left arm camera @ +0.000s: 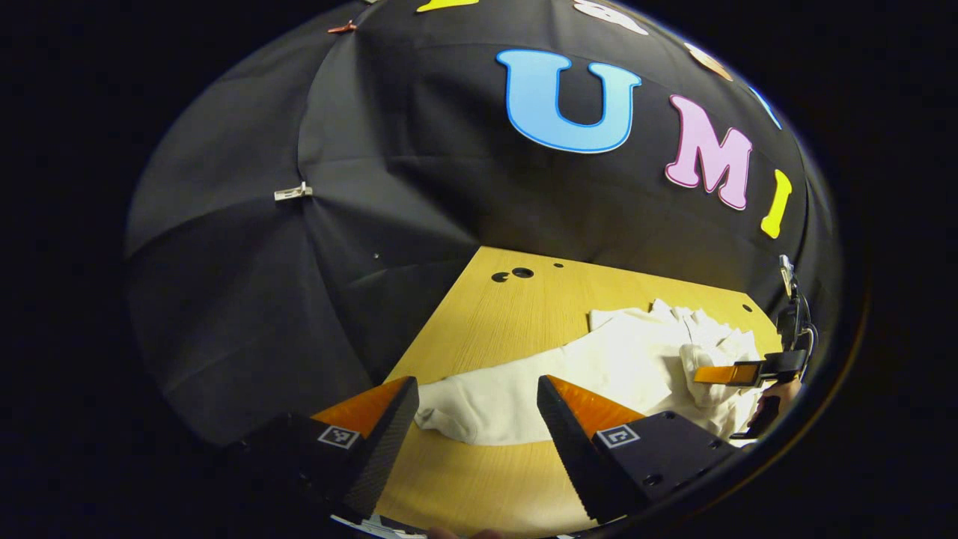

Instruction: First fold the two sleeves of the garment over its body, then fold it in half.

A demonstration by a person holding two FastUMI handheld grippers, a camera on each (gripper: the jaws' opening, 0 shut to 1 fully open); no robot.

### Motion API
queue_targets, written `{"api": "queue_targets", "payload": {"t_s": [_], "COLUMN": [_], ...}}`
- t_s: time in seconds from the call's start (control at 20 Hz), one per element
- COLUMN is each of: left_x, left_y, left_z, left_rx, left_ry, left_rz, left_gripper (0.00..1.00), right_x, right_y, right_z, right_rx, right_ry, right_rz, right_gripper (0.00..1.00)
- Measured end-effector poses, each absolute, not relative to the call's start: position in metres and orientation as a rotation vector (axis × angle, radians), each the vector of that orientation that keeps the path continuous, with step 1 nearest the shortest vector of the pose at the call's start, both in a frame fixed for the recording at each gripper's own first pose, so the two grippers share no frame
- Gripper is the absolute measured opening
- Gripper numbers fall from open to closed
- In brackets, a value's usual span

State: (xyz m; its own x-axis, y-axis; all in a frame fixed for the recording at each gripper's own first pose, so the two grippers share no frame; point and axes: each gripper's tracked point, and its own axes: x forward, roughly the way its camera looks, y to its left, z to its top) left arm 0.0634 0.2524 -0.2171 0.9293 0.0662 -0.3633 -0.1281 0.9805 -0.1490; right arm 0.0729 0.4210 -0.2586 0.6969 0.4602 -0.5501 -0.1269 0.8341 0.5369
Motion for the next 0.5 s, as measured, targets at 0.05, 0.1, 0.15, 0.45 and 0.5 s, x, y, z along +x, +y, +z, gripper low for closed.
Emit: {"api": "queue_targets", "payload": {"t_s": [0.05, 0.1, 0.15, 0.45, 0.5], "left_x": [0.065, 0.068, 0.070, 0.085, 0.087], "left_y": [0.253, 0.253, 0.254, 0.252, 0.252], "left_z": [-0.221, -0.224, -0.228, -0.254, -0.256], "left_rx": [-0.178, -0.183, -0.182, -0.175, -0.178], "left_ry": [0.368, 0.371, 0.377, 0.431, 0.436], "left_rz": [0.100, 0.095, 0.095, 0.092, 0.087], "left_gripper": [0.99, 0.97, 0.99, 0.99, 0.99], "right_x": [0.071, 0.071, 0.071, 0.060, 0.055], "right_y": [0.424, 0.425, 0.425, 0.414, 0.412], "right_z": [-0.260, -0.260, -0.257, -0.226, -0.218], "right_rx": [0.500, 0.503, 0.509, 0.577, 0.588], "right_ry": [0.745, 0.747, 0.744, 0.726, 0.723], "right_rz": [0.350, 0.354, 0.358, 0.398, 0.417], "right_gripper": [0.13, 0.13, 0.34, 0.47, 0.63]}}
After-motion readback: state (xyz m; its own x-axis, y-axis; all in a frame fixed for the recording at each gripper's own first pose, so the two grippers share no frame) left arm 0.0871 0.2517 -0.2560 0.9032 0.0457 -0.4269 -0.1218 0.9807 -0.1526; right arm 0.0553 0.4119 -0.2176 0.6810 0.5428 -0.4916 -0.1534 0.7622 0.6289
